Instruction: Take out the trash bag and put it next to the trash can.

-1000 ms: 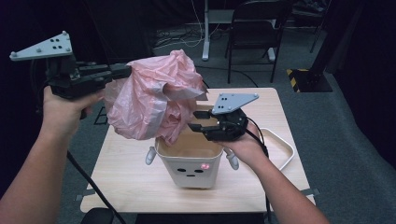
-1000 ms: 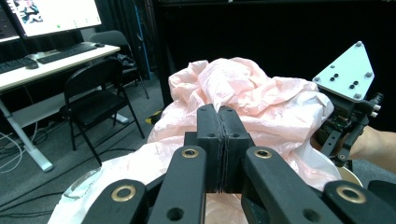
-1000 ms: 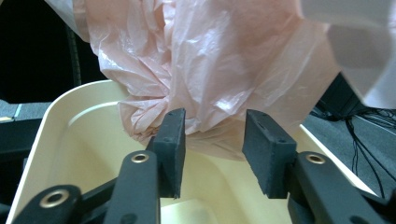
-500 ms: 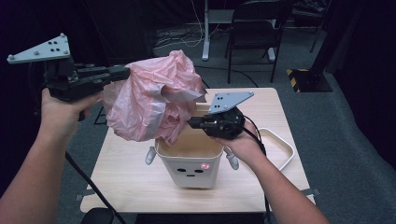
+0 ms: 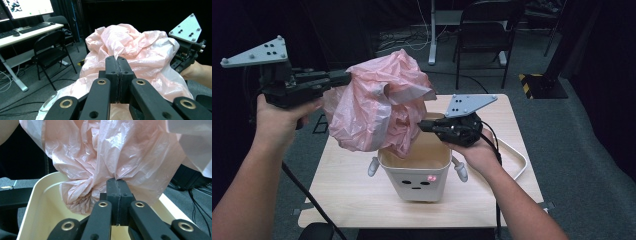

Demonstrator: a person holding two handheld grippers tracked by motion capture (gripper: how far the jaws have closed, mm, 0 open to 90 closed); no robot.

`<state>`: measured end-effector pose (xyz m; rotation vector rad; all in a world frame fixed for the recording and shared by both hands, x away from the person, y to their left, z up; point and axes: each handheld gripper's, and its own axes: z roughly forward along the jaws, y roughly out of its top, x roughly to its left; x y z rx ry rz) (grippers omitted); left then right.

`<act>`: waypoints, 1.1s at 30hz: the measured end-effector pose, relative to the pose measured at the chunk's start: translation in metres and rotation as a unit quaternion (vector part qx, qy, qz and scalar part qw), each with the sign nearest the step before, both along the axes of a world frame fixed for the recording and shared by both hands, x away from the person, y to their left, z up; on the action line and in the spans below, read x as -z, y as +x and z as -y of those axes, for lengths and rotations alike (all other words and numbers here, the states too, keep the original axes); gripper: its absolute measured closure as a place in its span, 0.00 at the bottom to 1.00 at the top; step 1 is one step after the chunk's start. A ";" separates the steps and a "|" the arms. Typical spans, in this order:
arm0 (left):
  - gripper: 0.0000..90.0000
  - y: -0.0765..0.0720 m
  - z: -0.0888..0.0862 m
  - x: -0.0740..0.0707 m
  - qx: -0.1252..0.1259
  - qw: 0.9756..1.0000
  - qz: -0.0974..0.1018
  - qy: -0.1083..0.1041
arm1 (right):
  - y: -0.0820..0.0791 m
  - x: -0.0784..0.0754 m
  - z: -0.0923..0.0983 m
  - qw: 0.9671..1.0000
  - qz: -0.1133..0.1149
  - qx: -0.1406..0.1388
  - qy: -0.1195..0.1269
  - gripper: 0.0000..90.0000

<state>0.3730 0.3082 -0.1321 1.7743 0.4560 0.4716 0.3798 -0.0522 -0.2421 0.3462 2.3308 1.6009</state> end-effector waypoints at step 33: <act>0.99 -0.009 -0.015 -0.007 -0.016 1.000 0.009 -0.010 | -0.009 -0.038 -0.001 0.999 0.047 -0.001 0.023 1.00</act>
